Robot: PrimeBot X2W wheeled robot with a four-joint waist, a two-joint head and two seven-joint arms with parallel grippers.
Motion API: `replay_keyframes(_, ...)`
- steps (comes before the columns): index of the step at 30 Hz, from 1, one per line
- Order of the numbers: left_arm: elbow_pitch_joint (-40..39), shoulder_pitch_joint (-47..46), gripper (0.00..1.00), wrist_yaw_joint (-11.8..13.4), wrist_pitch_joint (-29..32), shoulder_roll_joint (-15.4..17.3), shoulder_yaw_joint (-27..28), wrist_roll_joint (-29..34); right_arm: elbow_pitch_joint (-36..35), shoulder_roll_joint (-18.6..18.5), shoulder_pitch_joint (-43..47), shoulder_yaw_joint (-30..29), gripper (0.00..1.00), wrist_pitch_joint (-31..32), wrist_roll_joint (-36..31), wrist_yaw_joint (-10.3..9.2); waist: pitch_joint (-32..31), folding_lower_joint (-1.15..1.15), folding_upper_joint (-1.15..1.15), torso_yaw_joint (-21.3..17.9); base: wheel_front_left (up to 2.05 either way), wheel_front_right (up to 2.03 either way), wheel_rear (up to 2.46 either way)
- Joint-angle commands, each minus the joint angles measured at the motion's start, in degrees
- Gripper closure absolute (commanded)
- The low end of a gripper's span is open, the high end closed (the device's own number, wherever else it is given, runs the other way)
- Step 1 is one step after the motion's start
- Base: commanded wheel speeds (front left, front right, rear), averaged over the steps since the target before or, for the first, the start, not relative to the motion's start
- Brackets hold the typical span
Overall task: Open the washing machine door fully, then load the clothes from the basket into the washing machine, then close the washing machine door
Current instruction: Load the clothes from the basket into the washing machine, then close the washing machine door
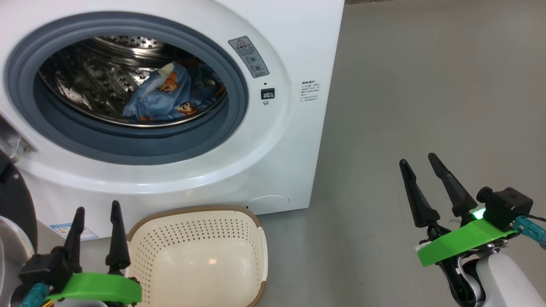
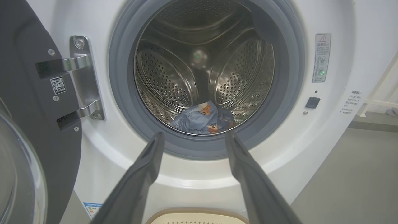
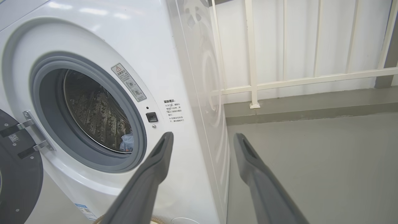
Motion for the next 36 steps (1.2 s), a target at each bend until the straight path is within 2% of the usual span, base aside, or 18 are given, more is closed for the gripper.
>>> replay_keyframes(1,-1.43,-0.35,0.00,-0.33,-0.30,0.75,1.62,-0.76,-1.20,-0.69,0.11,1.32,0.00,-0.68,-0.32,0.09,-0.01,0.00,0.00,0.02,0.00,0.00,0.00)
replay_keyframes(36,-0.58,-1.42,0.00,-2.13,-0.30,0.48,3.60,0.22,-1.07,-0.81,0.09,1.89,0.00,-0.68,-0.14,0.09,-0.25,0.00,0.00,0.15,-0.07,0.07,0.00)
